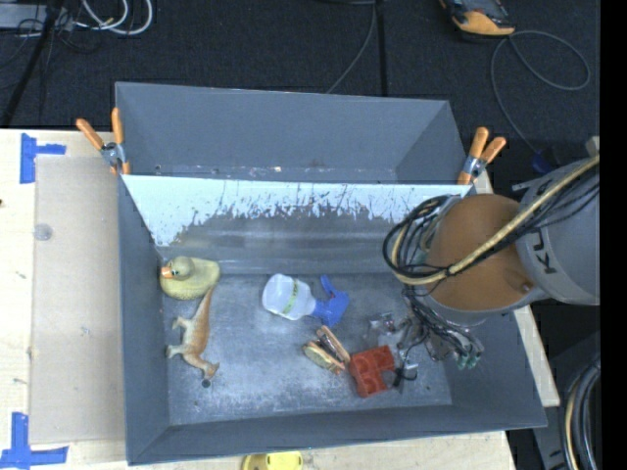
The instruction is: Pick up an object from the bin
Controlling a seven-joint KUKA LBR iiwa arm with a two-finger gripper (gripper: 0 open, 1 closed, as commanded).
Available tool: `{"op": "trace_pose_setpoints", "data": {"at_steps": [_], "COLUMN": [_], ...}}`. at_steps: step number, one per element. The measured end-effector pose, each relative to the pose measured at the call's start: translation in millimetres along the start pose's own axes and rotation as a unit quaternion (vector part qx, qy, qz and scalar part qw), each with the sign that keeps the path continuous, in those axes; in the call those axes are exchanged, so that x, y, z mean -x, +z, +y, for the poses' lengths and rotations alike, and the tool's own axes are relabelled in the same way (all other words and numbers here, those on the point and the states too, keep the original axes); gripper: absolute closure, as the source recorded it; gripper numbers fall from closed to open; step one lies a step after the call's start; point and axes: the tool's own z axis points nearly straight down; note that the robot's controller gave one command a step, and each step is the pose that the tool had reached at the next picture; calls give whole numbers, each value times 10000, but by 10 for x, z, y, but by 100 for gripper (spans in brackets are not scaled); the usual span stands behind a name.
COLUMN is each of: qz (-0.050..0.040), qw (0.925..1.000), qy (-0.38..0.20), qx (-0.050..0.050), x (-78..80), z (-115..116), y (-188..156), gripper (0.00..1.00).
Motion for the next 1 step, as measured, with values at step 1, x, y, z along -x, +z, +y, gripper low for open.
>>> {"op": "trace_pose_setpoints", "data": {"at_steps": [1], "qz": [0], "qw": [10000], "qy": [-3], "qx": [0], "x": [0], "z": [0], "y": [0], "gripper": [100]}}
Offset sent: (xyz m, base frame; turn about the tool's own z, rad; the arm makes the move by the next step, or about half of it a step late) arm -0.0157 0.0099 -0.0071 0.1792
